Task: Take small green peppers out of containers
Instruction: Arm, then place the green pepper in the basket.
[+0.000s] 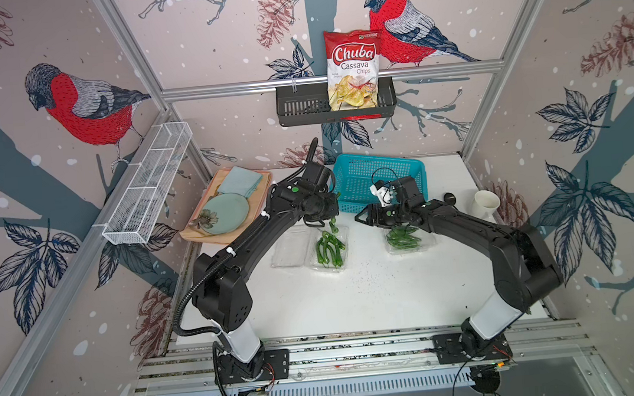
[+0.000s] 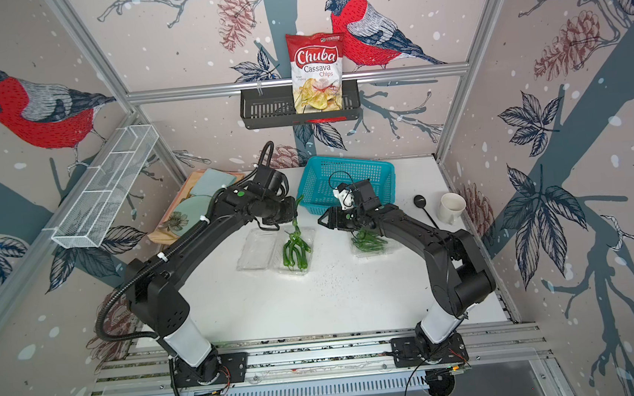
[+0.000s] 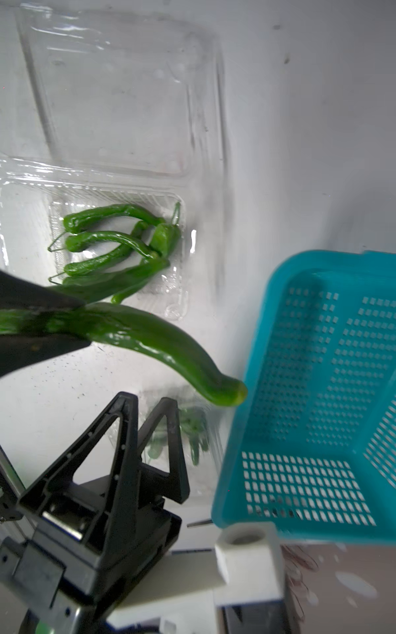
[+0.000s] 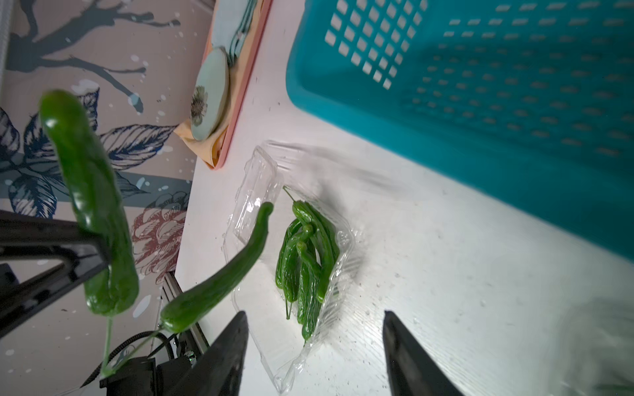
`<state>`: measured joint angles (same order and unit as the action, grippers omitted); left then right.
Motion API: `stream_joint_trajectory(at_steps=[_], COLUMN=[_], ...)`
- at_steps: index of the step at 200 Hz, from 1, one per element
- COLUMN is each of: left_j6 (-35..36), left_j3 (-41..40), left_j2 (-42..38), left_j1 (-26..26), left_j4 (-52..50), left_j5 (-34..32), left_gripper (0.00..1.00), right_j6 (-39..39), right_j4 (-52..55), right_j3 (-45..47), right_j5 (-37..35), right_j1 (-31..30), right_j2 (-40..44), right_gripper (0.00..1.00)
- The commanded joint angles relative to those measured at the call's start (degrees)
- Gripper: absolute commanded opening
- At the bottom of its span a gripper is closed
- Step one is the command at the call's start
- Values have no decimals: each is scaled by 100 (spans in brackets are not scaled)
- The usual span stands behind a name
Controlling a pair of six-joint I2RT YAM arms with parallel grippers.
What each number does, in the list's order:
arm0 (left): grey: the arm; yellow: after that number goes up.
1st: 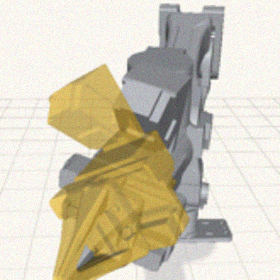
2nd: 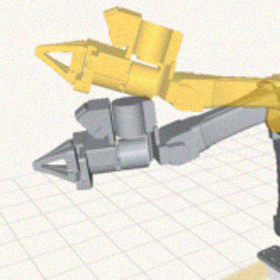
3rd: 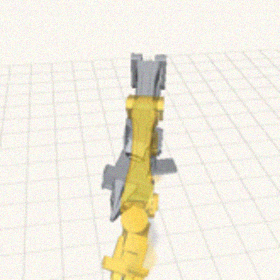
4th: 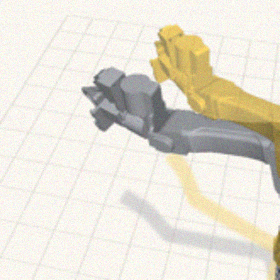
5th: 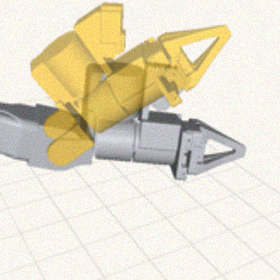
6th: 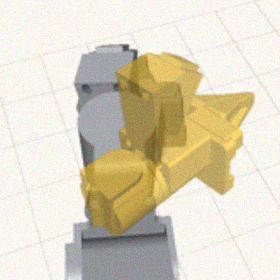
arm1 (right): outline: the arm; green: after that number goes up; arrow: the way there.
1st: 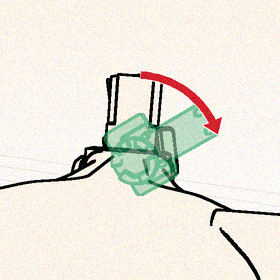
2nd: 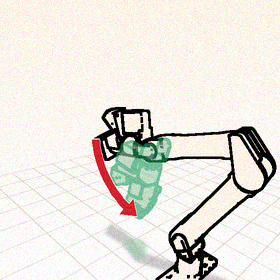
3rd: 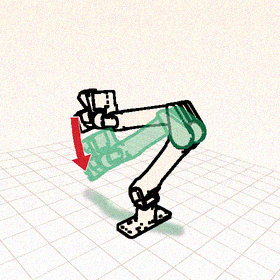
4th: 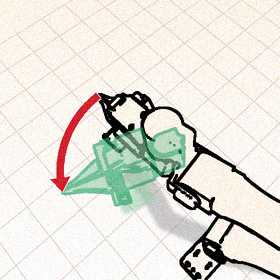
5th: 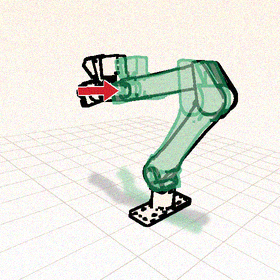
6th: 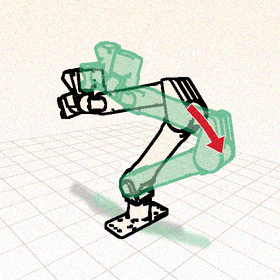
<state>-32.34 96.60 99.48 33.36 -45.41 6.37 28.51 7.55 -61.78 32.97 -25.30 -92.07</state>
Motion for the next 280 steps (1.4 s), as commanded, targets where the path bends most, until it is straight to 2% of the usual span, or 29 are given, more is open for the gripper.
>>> stream_joint_trajectory(at_steps=[1,48,78,131,188,194,205,216,237,249,257,280], left_j6=[375,318,231,44,4,7,57,107,171,244,343,384], left_j3=[595,2446,3348,3528,3445,3438,3397,3359,3368,3464,3554,3722], left_j2=[212,1508,2580,3877,4377,4387,4378,4362,4315,4216,4090,3589], left_j1=[-69,-181,-186,-201,-133,-121,-85,-46,14,66,110,153], left_j4=[94,618,1097,1583,1566,1537,1509,1500,1428,1342,1280,899], left_j5=[211,899,871,127,-466,-543,-693,-813,-982,-1089,-1170,-1203], left_gripper=[7,7,7,6,12,15,31,43,78,92,96,96], right_j6=[56,215,307,494,533,533,533,533,507,490,464,273], right_j4=[-18,41,60,89,190,194,199,210,229,246,268,423], right_j3=[54,401,717,1139,1324,1345,1374,1380,1357,1333,1302,1091], right_j5=[-132,-269,-303,-397,-517,-527,-545,-573,-624,-664,-700,-879], right_j1=[263,811,978,1041,1037,1044,1038,1044,1032,1033,1013,844], right_j2=[381,1183,1499,1939,2194,2202,2219,2220,2229,2229,2229,2149], right_gripper=[62,63,63,63,63,63,63,63,63,63,63,63])
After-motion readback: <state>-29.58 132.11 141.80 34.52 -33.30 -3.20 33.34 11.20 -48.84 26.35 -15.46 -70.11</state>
